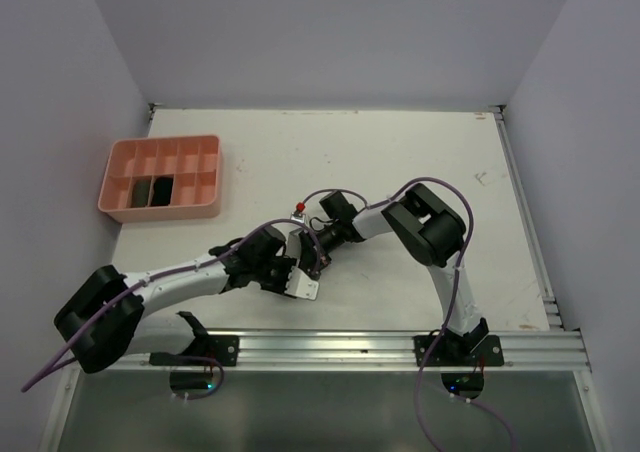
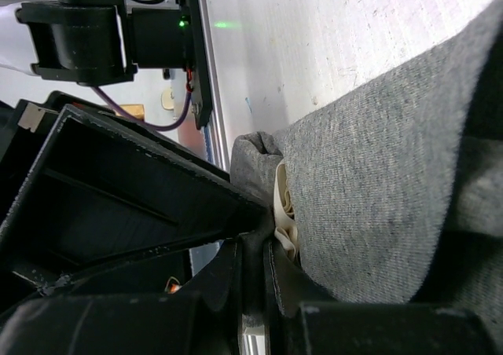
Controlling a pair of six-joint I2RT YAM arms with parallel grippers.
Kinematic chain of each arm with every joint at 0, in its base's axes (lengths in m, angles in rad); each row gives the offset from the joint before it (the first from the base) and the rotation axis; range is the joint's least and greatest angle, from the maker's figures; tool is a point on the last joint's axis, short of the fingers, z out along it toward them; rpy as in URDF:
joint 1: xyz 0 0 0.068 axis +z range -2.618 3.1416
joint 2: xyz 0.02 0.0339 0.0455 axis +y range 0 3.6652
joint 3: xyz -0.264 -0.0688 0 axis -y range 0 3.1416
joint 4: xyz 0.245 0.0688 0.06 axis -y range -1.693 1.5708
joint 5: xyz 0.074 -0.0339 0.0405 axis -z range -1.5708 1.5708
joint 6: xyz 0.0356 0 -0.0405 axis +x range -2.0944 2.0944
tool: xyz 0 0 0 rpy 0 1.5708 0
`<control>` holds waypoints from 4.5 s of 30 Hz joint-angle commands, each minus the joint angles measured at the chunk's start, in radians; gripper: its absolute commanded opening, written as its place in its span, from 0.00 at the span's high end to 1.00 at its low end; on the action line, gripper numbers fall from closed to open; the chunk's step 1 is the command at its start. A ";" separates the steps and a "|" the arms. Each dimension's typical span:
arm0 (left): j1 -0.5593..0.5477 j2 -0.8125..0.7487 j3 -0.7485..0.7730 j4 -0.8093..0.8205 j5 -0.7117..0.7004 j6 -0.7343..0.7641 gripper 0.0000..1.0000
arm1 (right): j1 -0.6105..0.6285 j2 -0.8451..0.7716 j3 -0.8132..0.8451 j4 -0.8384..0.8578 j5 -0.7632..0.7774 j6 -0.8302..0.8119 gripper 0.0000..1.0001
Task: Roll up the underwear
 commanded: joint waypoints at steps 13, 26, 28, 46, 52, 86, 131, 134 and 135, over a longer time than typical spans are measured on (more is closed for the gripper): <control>-0.019 0.218 0.141 -0.242 0.043 0.079 1.00 | -0.150 -0.167 0.013 -0.191 0.372 -0.135 0.44; 0.063 0.448 0.403 -0.548 0.198 0.116 1.00 | -0.275 -0.777 0.107 -0.354 0.975 -0.316 0.01; 0.110 0.517 0.480 -0.609 0.231 0.137 1.00 | -0.278 -0.803 0.143 -0.386 0.995 -0.336 0.01; 0.264 1.097 1.022 -1.039 0.304 0.283 0.97 | -0.096 -1.216 -0.148 -0.510 0.781 -0.416 0.44; 0.264 1.146 1.051 -1.039 0.301 0.248 0.93 | 0.113 -1.031 -0.182 -0.435 0.937 -0.607 0.36; 0.270 1.173 1.088 -0.999 0.352 0.171 0.85 | 0.445 -0.527 -0.337 0.022 1.054 -0.790 0.94; 0.664 -0.352 0.122 -0.456 0.527 0.258 0.50 | 0.089 0.118 0.275 -0.484 0.314 -0.220 1.00; 0.612 -0.331 0.072 -0.457 0.472 0.309 0.49 | 0.076 0.149 0.280 -0.476 0.293 -0.201 1.00; 0.592 -0.319 0.056 -0.447 0.453 0.312 0.49 | 0.073 0.161 0.277 -0.472 0.288 -0.194 1.00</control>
